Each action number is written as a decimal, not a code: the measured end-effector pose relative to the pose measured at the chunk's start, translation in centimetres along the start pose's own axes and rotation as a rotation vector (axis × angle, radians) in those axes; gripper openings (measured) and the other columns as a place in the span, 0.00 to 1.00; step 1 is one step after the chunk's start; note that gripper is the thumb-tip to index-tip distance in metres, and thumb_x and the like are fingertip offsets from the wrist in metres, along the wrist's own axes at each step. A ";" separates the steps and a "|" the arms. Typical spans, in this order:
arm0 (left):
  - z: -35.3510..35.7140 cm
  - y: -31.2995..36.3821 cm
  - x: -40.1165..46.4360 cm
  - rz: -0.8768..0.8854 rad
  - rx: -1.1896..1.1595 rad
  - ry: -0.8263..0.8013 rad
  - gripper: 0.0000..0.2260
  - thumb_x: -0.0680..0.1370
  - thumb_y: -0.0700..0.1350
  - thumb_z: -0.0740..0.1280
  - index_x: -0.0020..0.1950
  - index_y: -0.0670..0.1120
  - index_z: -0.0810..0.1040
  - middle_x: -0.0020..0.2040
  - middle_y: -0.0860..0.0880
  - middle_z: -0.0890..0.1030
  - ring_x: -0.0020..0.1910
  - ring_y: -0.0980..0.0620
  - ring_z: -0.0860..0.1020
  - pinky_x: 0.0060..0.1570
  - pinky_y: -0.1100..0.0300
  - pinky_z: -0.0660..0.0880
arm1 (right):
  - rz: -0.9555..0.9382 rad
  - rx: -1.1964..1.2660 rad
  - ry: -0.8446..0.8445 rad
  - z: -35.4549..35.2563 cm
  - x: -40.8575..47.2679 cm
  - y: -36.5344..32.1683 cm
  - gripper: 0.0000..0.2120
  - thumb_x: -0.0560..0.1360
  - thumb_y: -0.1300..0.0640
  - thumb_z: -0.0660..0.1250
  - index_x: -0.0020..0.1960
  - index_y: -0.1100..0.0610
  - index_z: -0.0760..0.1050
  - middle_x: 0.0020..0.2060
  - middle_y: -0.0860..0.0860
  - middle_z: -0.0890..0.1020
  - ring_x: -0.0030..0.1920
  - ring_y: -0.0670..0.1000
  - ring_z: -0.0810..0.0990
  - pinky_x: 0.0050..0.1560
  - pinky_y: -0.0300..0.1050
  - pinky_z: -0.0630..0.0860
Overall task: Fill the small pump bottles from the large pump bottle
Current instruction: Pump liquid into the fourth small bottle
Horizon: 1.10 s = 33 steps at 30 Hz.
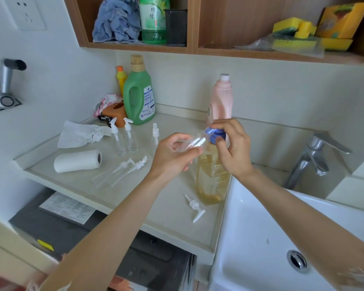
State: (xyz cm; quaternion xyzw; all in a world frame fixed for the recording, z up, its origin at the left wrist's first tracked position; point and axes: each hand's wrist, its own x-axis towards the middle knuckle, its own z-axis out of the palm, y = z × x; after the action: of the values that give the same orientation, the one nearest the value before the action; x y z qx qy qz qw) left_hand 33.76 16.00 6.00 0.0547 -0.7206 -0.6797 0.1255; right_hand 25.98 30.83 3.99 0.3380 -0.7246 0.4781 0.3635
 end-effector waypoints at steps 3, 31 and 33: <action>-0.1 0.8 0.2 -0.004 -0.002 -0.005 0.10 0.71 0.43 0.75 0.46 0.55 0.78 0.43 0.51 0.82 0.28 0.55 0.78 0.29 0.65 0.73 | -0.003 -0.037 -0.053 -0.9 1.4 -0.6 0.16 0.71 0.59 0.57 0.49 0.62 0.81 0.46 0.55 0.81 0.48 0.52 0.78 0.51 0.37 0.73; 0.2 0.6 0.1 -0.027 -0.060 -0.018 0.07 0.73 0.44 0.74 0.48 0.51 0.78 0.36 0.54 0.81 0.27 0.54 0.77 0.28 0.65 0.72 | 0.051 0.030 0.024 -0.5 2.0 -0.7 0.15 0.70 0.59 0.56 0.43 0.62 0.81 0.41 0.54 0.80 0.43 0.51 0.78 0.46 0.39 0.73; 0.2 0.9 0.0 -0.013 -0.068 -0.022 0.07 0.73 0.45 0.73 0.48 0.51 0.78 0.36 0.53 0.81 0.27 0.52 0.77 0.27 0.64 0.71 | 0.074 0.047 -0.014 -1.1 2.9 -1.0 0.16 0.73 0.56 0.56 0.44 0.62 0.81 0.41 0.53 0.81 0.44 0.51 0.79 0.48 0.40 0.73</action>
State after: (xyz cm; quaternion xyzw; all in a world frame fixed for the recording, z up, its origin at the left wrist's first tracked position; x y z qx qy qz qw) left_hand 33.79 16.22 6.89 0.0477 -0.6979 -0.7054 0.1147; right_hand 25.55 31.14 7.23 0.3227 -0.7276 0.5060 0.3324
